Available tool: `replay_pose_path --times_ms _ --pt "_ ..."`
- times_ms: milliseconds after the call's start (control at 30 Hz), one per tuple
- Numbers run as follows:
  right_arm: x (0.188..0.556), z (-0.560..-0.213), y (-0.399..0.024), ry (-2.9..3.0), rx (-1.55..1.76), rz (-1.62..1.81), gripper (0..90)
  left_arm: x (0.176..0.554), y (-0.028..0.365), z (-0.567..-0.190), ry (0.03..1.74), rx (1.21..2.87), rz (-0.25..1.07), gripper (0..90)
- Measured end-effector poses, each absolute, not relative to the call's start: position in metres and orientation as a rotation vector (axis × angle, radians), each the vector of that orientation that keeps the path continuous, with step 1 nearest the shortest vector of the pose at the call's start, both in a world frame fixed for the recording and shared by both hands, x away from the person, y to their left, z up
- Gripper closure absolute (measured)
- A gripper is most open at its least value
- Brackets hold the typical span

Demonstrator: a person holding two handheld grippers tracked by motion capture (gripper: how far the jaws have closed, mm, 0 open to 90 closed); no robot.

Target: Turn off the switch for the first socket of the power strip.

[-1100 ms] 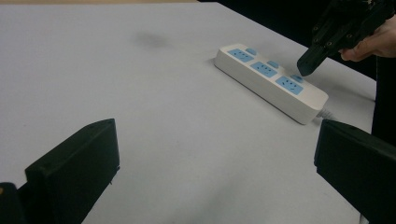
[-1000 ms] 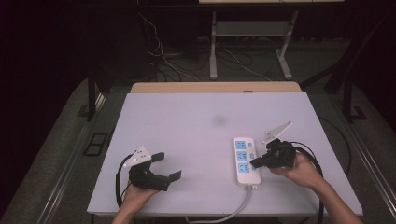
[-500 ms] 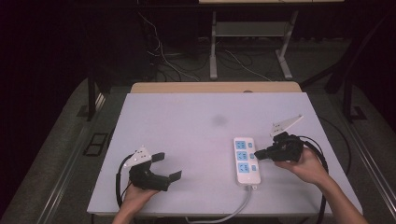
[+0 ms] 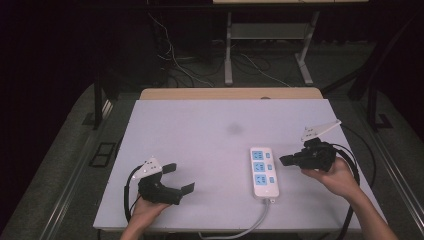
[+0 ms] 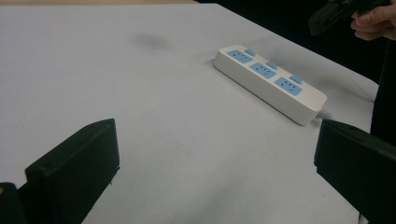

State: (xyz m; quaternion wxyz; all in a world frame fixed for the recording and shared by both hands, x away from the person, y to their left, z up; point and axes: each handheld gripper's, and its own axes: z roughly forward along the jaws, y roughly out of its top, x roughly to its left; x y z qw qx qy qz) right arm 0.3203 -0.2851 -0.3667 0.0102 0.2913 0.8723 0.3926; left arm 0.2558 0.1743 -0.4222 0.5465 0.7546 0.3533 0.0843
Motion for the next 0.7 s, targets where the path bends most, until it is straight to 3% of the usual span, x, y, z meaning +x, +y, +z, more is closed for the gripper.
replay_pose_path --times_ms 200,433,467,500,533,700 --pt "0.318 -0.364 -0.295 2.665 0.971 1.260 87.7 0.256 0.174 -0.422 0.835 1.788 0.200 0.0" --pt "0.314 -0.366 -0.310 2.582 1.100 1.327 72.0 0.255 0.174 -0.422 0.834 1.788 0.201 0.0" --pt "0.314 -0.366 -0.312 2.569 1.117 1.332 68.6 0.255 0.175 -0.422 0.834 1.787 0.201 0.0" --pt "0.312 -0.367 -0.316 2.526 1.155 1.346 58.4 0.255 0.175 -0.422 0.834 1.787 0.201 0.0" --pt "0.312 -0.367 -0.316 2.526 1.155 1.346 58.4 0.255 0.175 -0.422 0.835 1.786 0.200 0.0" --pt "0.306 -0.368 -0.324 2.424 1.263 1.358 29.6 0.255 0.174 -0.421 0.836 1.786 0.201 0.0"
